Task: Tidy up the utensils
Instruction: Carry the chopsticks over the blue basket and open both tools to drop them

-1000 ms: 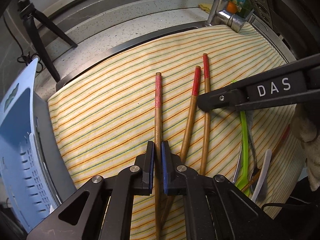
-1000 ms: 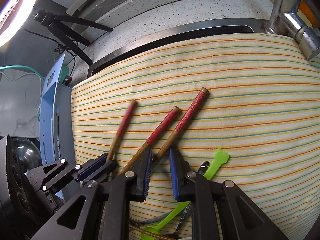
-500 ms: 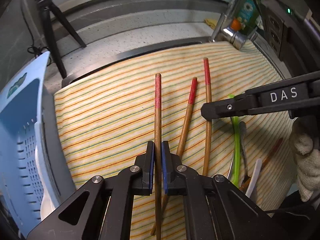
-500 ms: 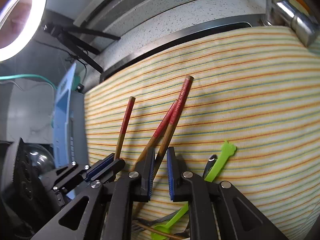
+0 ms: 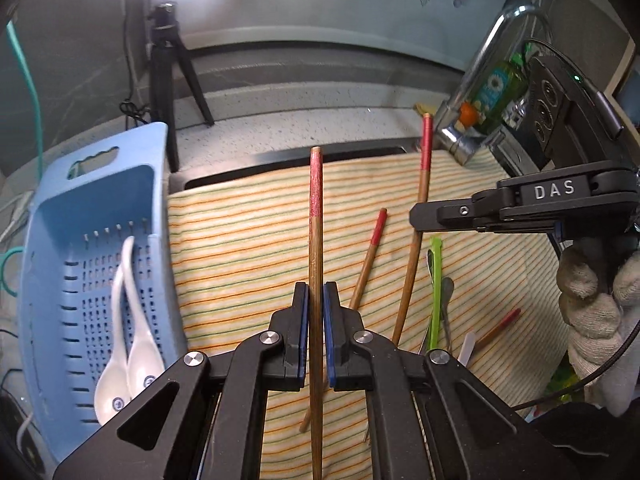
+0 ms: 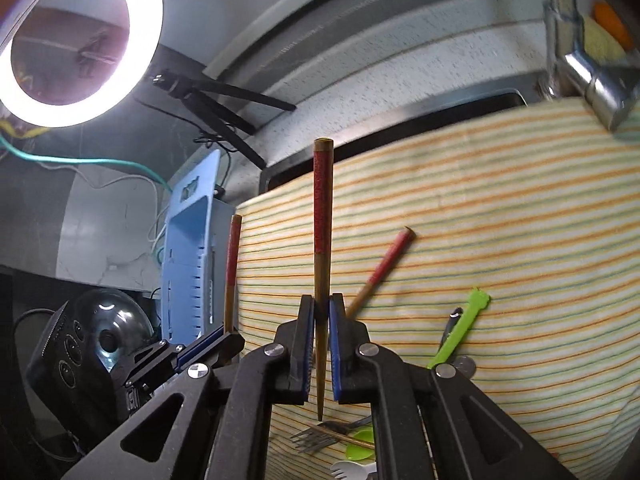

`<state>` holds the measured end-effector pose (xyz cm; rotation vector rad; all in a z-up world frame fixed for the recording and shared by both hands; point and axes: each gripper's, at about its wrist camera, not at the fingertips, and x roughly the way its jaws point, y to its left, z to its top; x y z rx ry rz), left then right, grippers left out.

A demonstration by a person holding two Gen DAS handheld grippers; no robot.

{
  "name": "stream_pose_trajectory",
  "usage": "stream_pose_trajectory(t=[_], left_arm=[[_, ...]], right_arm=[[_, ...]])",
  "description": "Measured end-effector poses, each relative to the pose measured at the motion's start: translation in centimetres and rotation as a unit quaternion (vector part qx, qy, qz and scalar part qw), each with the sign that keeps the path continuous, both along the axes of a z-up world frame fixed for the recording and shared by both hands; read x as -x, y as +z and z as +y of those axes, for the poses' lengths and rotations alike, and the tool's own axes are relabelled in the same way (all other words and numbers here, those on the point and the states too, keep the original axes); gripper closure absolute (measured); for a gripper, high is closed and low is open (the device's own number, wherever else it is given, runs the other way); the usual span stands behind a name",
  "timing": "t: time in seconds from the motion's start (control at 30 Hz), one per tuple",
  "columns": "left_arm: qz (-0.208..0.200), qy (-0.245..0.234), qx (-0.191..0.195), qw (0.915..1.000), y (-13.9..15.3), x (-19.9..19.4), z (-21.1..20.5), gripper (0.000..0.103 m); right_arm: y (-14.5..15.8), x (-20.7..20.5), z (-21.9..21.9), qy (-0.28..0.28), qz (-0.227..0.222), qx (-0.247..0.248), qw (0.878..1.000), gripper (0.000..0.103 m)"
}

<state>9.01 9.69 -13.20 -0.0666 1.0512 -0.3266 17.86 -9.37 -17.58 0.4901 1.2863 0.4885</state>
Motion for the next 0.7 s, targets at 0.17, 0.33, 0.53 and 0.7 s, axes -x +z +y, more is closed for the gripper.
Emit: stream_pose_trajectory(t=[0.17,0.33,0.53,0.7], left_arm=[[-0.02,0.022,0.003,0.9995,1.4,0.9,2.1,0.097],[-0.035,0.048,0.003,0.9983,2.4,1.5,4.7,0.097],[-0.042,0.089,-0.004,0.9952,2.7,1.8,8.6,0.097],[-0.041,0.118,0.0,0.9922,2.4,1.6,11.2,0.097]], right_arm=[[2.1,0.1,1.2,0.014,-0.016,-0.019,1.0,0.096],[3.4,0.0,3.2,0.033,-0.011,-0.054,0.998,0.096],[4.6,0.0,7.9,0.072,-0.019,-0.082,0.994,0.096],[5.1,-0.2,12.2,0.101,-0.028,-0.082,0.991,0.096]])
